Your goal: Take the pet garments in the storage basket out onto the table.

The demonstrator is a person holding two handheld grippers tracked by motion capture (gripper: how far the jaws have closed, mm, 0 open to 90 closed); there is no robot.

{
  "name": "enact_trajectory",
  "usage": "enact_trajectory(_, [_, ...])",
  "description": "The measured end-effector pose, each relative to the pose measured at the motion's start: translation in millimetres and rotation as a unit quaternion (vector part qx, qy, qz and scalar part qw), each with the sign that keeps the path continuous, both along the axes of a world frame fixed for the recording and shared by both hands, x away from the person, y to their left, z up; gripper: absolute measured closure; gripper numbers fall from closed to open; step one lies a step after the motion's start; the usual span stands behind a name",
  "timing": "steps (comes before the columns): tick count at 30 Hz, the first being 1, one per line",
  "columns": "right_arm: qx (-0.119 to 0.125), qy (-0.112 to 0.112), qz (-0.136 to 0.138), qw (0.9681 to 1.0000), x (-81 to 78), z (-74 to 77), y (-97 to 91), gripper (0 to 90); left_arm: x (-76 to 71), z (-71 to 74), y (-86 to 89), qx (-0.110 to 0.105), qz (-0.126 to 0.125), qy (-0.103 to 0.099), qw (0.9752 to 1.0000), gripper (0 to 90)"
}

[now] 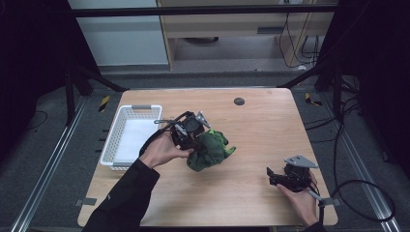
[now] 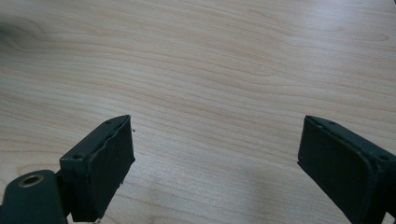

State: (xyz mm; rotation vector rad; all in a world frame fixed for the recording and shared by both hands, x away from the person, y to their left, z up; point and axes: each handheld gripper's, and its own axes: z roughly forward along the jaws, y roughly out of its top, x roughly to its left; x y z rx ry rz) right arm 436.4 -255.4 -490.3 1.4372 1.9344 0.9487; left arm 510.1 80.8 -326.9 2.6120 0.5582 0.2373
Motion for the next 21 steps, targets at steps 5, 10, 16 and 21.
enact_trajectory(5, [-0.002,-0.002,-0.001,1.0000,-0.1,0.1,-0.5,10.6,3.5,-11.0,-3.2,0.004,-0.002,0.009,0.9999,79.4])
enact_trajectory(10, [-0.002,-0.002,0.000,1.0000,0.0,0.1,-0.7,10.6,6.4,-25.1,-5.5,0.007,-0.005,0.021,0.9997,79.4])
enact_trajectory(16, [-0.003,-0.002,0.000,1.0000,0.2,-0.1,-0.6,10.5,7.9,-38.9,-9.5,0.010,-0.009,0.031,0.9994,79.3])
enact_trajectory(21, [-0.002,-0.001,0.000,1.0000,0.0,-0.1,-0.3,10.5,8.4,-51.7,-15.9,0.011,-0.020,0.041,0.9989,79.3])
